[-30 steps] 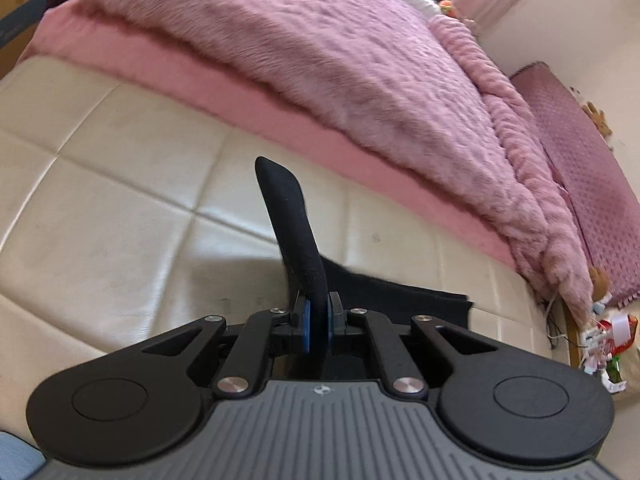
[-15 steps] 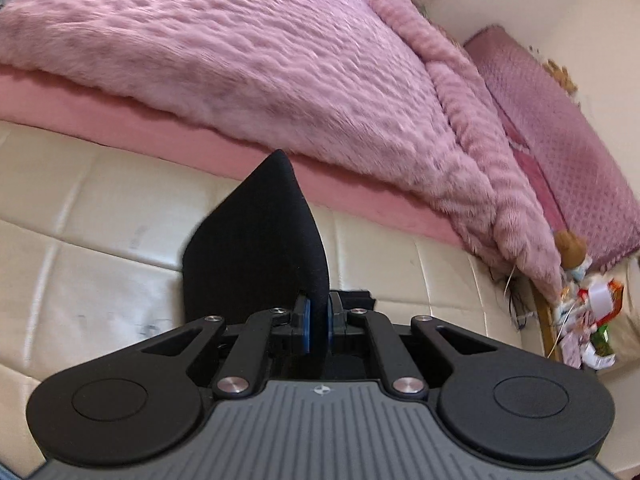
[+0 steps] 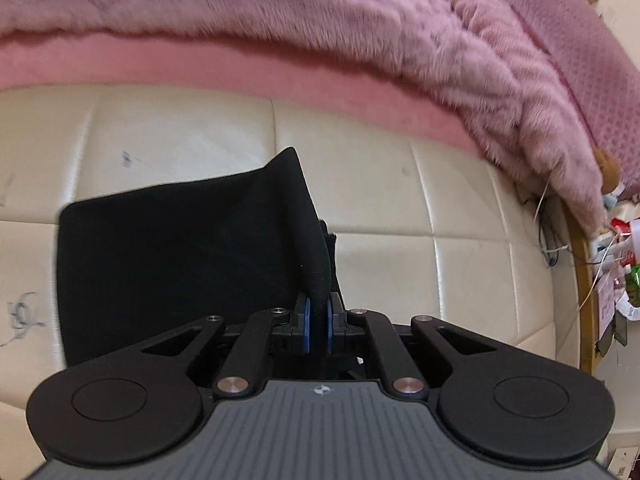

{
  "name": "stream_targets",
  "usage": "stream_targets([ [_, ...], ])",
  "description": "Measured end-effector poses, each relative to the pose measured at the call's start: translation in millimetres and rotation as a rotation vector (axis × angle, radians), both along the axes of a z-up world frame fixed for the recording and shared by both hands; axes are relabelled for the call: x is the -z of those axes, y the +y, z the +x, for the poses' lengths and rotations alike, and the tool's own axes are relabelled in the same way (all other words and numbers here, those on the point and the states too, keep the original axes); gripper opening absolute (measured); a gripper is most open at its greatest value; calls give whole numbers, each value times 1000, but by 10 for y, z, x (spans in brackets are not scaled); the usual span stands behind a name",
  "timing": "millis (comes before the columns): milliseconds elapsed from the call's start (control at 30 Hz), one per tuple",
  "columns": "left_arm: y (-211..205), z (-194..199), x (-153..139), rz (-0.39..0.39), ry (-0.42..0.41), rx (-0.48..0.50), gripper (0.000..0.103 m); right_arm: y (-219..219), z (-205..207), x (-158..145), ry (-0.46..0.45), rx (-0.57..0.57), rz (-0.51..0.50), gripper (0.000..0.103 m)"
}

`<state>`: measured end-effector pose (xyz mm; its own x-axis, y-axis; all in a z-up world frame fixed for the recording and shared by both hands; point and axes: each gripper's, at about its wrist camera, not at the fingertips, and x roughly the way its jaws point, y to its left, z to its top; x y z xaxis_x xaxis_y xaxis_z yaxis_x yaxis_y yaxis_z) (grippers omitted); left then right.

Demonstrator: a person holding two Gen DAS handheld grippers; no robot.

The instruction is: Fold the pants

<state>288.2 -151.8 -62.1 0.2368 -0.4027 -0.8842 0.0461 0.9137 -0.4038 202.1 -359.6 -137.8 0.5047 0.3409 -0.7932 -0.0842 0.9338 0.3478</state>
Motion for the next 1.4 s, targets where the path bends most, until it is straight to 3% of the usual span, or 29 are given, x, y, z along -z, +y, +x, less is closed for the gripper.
stream_targets([
  [200, -114, 93, 345, -20, 64, 14, 8, -7, 29, 42, 8, -19, 11, 16],
  [300, -77, 113, 423, -80, 82, 21, 17, -4, 23, 36, 10, -21, 11, 16],
  [400, 4, 88, 376, -123, 75, 29, 19, 11, 30, 13, 10, -24, 0, 17],
  [567, 249, -57, 118, -173, -9, 50, 23, -29, 15, -138, -7, 5, -13, 18],
  [700, 608, -234, -36, -85, -117, 24, 24, -113, -22, -323, -44, 54, 15, 21],
  [733, 724, -297, -42, -61, -137, 9, 24, -128, -21, -360, -51, 63, 36, 26],
  [900, 1207, -571, 32, -1, -164, -68, 24, -72, 90, -392, -31, 67, 117, 29],
  [1167, 1788, -755, 224, -20, -140, -185, 24, 126, 517, -319, 7, 70, 106, 29],
  [1400, 1954, -724, 359, -71, -123, -234, 24, 241, 763, -220, 34, 60, 82, 29],
])
